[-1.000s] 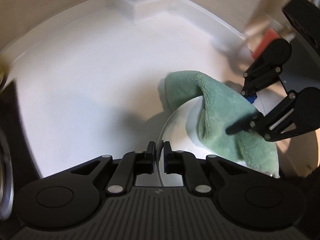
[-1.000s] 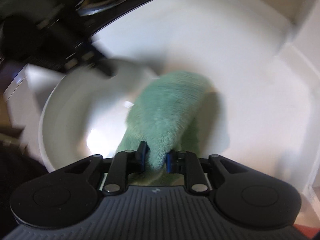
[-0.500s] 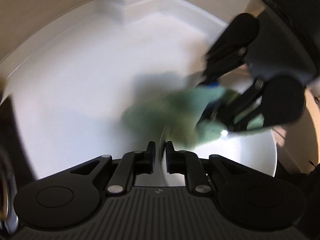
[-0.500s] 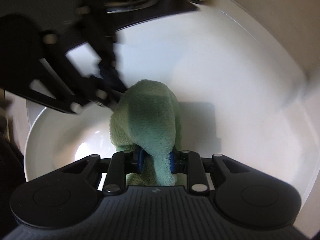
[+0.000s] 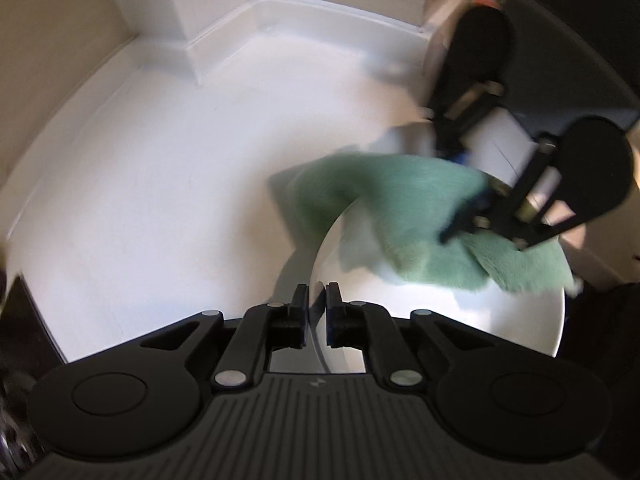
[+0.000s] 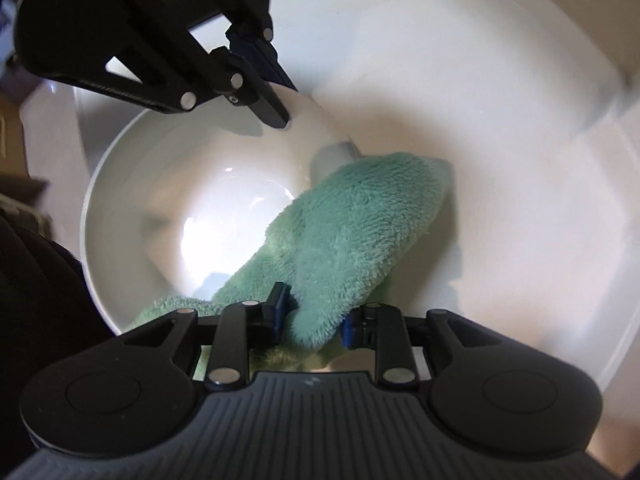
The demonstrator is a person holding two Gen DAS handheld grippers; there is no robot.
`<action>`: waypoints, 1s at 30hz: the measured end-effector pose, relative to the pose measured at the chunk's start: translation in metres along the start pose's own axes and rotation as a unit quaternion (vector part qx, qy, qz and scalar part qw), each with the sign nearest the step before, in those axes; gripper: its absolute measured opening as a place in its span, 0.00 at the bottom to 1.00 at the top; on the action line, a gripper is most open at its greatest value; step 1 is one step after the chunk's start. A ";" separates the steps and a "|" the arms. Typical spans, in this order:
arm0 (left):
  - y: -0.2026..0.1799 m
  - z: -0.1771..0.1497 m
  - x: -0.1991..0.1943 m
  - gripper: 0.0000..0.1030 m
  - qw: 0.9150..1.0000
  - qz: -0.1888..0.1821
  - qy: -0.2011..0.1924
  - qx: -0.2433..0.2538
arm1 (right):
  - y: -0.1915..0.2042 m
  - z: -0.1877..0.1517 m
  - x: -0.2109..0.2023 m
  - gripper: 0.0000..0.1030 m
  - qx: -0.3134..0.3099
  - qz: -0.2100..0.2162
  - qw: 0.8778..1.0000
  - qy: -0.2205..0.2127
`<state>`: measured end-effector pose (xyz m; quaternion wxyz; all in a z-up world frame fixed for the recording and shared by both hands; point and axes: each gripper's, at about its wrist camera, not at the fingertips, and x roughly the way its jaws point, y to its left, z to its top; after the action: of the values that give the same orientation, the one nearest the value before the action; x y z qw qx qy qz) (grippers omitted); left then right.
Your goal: Clean bowl
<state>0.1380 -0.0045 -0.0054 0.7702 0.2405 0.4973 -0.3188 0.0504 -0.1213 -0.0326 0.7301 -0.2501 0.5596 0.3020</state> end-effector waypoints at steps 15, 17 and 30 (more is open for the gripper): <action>-0.009 -0.021 0.004 0.05 0.995 -0.013 -0.011 -0.102 | 0.024 0.024 0.020 0.15 0.135 -0.015 0.989 -0.054; -0.012 -0.027 0.002 0.05 0.994 -0.015 -0.011 -0.106 | 0.024 0.033 0.033 0.20 0.105 0.017 0.994 -0.030; -0.004 -0.012 0.003 0.06 0.999 0.002 -0.002 -0.036 | 0.013 0.089 0.052 0.26 -0.029 -0.029 0.999 -0.011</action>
<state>0.1287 0.0000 -0.0131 0.7801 0.2126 0.5062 -0.3000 0.1102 -0.0411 -0.0610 0.7373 -0.2836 0.5349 0.2998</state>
